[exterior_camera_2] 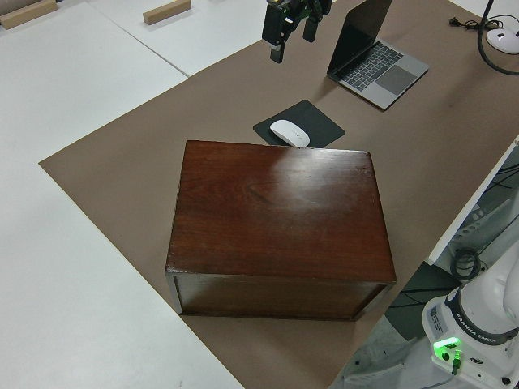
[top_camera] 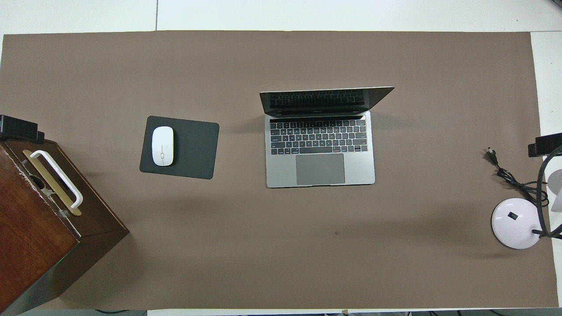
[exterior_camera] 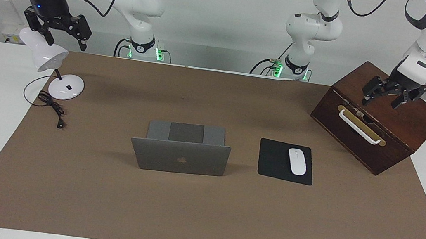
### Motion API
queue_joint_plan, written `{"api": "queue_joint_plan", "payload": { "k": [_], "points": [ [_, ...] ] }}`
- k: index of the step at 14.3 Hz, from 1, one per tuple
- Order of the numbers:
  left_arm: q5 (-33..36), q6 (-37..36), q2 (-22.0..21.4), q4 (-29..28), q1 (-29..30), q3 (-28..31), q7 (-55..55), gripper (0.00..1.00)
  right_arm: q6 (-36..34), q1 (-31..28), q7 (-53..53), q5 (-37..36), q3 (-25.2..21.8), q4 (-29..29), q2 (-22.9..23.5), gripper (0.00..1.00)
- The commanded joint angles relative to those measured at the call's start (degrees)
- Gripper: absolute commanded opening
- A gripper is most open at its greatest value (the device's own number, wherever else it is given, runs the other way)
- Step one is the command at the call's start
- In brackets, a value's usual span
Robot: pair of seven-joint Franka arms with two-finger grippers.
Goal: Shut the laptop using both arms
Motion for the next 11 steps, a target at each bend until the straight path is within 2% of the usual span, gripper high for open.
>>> {"api": "queue_joint_plan", "payload": {
  "k": [1, 3, 5, 7, 11],
  "points": [
    [0.9, 2.4, -1.9, -2.5, 0.3, -0.2, -0.3, 0.66, -0.2, -1.2, -1.8, 0.7, 0.5, -0.4, -0.9, 1.0],
    [0.9, 5.2, -1.9, -3.2, 0.2, -0.2, -0.4, 0.32, -0.2, -1.2, -1.8, 0.7, 0.5, -0.5, -0.9, 1.0],
    [0.9, 6.7, -1.9, -3.7, -0.2, -0.2, -0.9, 0.08, -0.2, -1.2, -1.8, 0.7, 0.5, -0.5, -0.9, 1.0],
    [0.9, 6.8, -2.0, -3.7, 0.1, -0.4, -3.2, 0.0, -0.1, -1.2, -1.8, 0.7, 0.5, -0.5, -0.9, 1.0],
    [0.4, 6.5, -2.1, -3.6, 0.3, 0.0, -3.1, 0.0, -0.1, -1.2, -1.8, 0.7, 0.5, -0.5, -0.9, 1.0]
  ]
}}
